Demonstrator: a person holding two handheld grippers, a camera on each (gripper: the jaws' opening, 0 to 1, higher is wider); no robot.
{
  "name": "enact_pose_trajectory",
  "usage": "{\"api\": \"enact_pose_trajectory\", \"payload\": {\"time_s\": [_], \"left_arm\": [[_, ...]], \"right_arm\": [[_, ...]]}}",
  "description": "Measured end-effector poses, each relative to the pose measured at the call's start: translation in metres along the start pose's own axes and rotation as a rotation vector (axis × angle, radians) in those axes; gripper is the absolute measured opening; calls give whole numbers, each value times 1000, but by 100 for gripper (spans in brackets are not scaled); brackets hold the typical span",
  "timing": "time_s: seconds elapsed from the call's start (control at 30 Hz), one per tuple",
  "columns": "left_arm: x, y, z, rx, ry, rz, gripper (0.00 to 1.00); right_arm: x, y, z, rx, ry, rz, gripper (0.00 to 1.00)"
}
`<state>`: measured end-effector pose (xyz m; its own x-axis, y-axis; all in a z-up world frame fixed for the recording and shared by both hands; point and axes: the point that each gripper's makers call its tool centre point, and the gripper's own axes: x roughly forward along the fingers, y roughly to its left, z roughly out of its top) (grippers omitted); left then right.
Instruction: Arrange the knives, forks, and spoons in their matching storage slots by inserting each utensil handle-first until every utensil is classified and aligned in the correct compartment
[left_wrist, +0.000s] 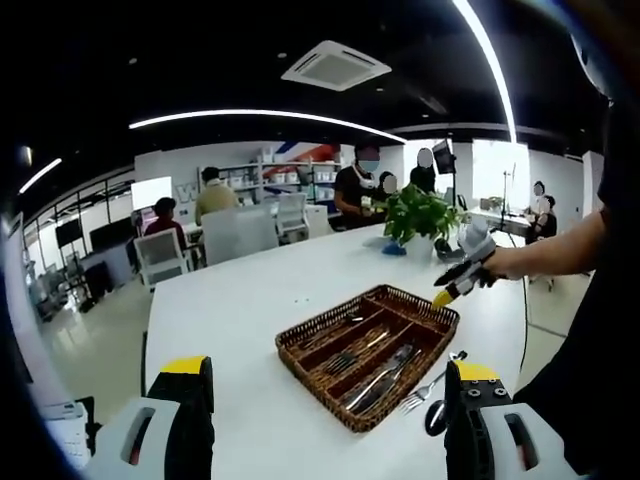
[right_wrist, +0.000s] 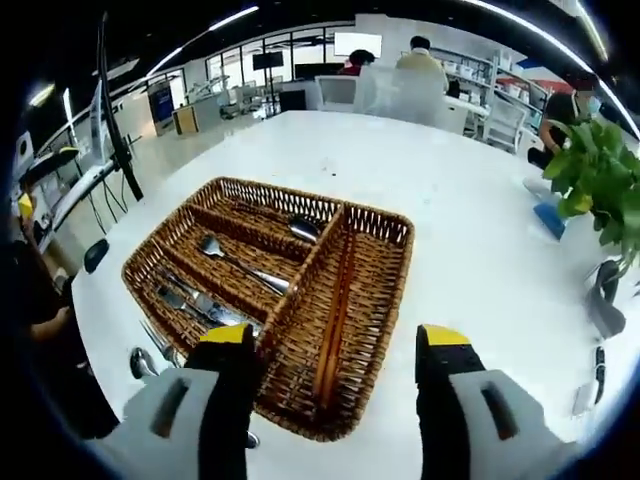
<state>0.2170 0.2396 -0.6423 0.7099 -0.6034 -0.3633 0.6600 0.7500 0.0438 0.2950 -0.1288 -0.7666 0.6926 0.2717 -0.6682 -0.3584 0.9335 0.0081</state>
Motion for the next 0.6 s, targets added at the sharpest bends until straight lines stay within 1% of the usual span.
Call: {"api": "enact_pose_trajectory", "payload": {"time_s": [0.03, 0.07, 0.1, 0.13, 0.17, 0.2, 0.23, 0.27, 0.3, 0.37, 0.4, 0.47, 0.5, 0.53, 0.6], "left_arm": [[0, -2, 1, 0, 1, 0, 100], [1, -4, 1, -3, 7, -1, 100], [1, -5, 1, -3, 8, -1, 100], [1, -6, 1, -2, 8, 0, 100], [2, -7, 1, -5, 9, 3, 100], [2, -8, 1, -7, 10, 5, 100], [2, -9, 1, -9, 8, 6, 100], [2, -12, 2, -14, 6, 5, 100], [2, -16, 3, -14, 4, -1, 100], [4, -22, 3, -7, 9, -11, 100], [5, -24, 3, -1, 9, -15, 100], [7, -26, 4, 0, 6, -15, 100], [8, -25, 3, -1, 5, -13, 100], [8, -25, 5, -3, -2, -9, 100], [9, -28, 9, -6, -10, -10, 100]], "right_arm": [[-3, -2, 4, -6, -15, -2, 86], [-7, -2, 12, -11, -52, 0, 92], [-12, -2, 17, -9, -73, 3, 97], [-18, 1, 26, -23, -112, 23, 97], [-23, 1, 28, -28, -113, 31, 96], [-29, 3, 33, -42, -129, 45, 98], [-33, 6, 40, -55, -165, 56, 99], [-39, 6, 38, -56, -152, 51, 99], [-43, 8, 44, -81, -173, 69, 99], [-50, 9, 48, -86, -187, 76, 99], [-55, 13, 53, -100, -208, 97, 99], [-60, 19, 54, -122, -204, 129, 99], [-63, 24, 58, -142, -225, 149, 99], [-68, 27, 61, -145, -240, 161, 99], [-72, 30, 62, -156, -246, 177, 99]]}}
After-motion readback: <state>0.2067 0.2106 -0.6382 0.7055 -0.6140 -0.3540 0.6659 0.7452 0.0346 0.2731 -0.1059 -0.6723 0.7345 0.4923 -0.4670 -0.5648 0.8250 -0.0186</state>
